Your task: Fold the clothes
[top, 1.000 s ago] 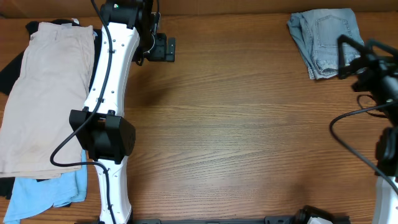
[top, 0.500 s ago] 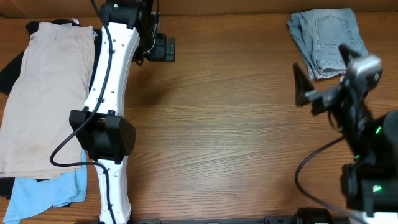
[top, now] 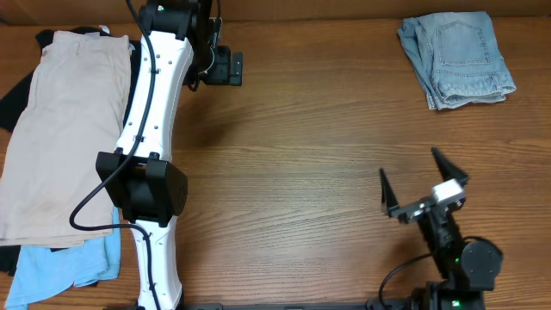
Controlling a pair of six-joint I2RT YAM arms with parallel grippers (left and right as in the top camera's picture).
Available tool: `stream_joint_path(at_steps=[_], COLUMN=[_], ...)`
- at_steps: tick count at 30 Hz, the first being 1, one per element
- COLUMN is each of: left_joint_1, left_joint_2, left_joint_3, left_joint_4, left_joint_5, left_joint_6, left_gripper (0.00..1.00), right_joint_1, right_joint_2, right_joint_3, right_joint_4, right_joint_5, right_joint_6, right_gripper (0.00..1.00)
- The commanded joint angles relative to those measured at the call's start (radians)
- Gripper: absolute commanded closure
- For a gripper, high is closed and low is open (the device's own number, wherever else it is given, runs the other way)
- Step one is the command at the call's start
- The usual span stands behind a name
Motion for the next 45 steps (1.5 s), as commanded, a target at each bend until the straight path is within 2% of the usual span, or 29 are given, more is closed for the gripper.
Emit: stream_joint_path(at_steps=[1, 11, 41, 45], left_joint_1=[-0.003, -0.003, -0.002, -0.022], left_joint_2=[-0.031, -0.031, -0.031, -0.093], left_joint_3=[-0.003, -0.003, -0.003, -0.003], left_joint_4=[0.002, 0.002, 0.002, 0.002], left_joint_5=[-0.006, -0.006, -0.006, -0.006], left_joint_6=[-0.006, -0.006, -0.006, -0.006], left_gripper=[0.00, 0.00, 0.00, 0.00], right_joint_1=[0.004, 0.009, 0.009, 0.009], right_joint_2=[-0.090, -0.224, -0.271, -0.271], right_joint_3=[-0.090, -0.097, -0.097, -0.097], right_joint_4=[0.008, -0.324, -0.322, -0.322], right_joint_5=[0.005, 0.006, 0.006, 0.006], right_joint_6=[-0.005, -0.002, -0.002, -0.002], right_gripper=[0.00, 0.00, 0.00, 0.00])
